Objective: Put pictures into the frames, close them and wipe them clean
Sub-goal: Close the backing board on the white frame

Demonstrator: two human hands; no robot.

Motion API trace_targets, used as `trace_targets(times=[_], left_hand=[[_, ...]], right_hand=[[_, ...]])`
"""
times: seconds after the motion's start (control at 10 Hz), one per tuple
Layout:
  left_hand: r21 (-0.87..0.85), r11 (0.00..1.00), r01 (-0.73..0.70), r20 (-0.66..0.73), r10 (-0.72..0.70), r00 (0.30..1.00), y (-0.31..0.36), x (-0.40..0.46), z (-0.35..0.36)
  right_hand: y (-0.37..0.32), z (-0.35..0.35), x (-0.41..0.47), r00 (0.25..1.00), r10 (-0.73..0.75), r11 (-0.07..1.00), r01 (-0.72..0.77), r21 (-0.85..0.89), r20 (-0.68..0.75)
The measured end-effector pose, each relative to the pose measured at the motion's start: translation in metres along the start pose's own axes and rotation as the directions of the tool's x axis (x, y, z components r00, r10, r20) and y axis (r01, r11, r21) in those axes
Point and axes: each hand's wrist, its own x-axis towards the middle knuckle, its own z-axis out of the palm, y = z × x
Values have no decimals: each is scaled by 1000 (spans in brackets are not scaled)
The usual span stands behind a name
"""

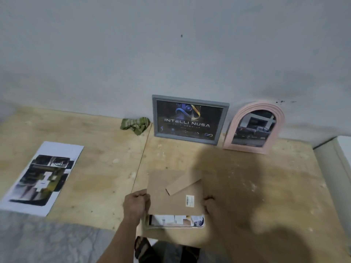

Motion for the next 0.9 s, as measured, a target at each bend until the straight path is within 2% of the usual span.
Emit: trace_targets(times=[0.1,0.2,0.5,0.8,0.9], left_hand=[[14,1000,12,34,-13,999,-15,-7,-8],[45,998,34,45,-36,998,-29,-11,-14],[212,975,-59,33,53,998,-20,-21,-20],[304,949,-82,41,73,997,-19,-30,-22],[271,960,-75,51,64,997,-20,-32,-24]], right_hand=[[4,6,-15,999,42,998,-42,-38,16],[9,10,-25,998,41,999,-41,-2,-38],[8,16,-35,994,80,992,-86,-91,-67],[-6,12,-45,986,162,980,-157,-123,30],[-9,12,-48,987,163,974,-159,-159,12]])
